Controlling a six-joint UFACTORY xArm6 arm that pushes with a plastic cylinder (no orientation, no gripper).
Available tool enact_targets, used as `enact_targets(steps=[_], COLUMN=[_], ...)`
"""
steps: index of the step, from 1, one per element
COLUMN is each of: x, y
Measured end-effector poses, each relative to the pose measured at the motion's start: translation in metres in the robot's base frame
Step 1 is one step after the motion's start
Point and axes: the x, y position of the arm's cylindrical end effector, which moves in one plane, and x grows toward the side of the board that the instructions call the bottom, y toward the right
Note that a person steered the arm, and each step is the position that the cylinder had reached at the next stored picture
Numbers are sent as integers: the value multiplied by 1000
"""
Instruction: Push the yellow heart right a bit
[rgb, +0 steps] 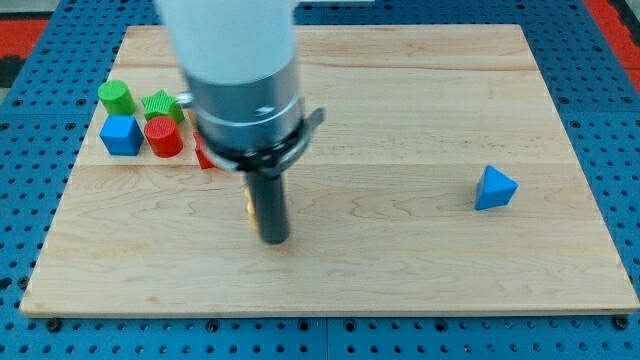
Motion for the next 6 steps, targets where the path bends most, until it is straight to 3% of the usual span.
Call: enact_targets(steps=[1, 2, 3, 4, 6], x=[-31, -12, 12, -5, -18], y=[22, 15, -47, -100, 20])
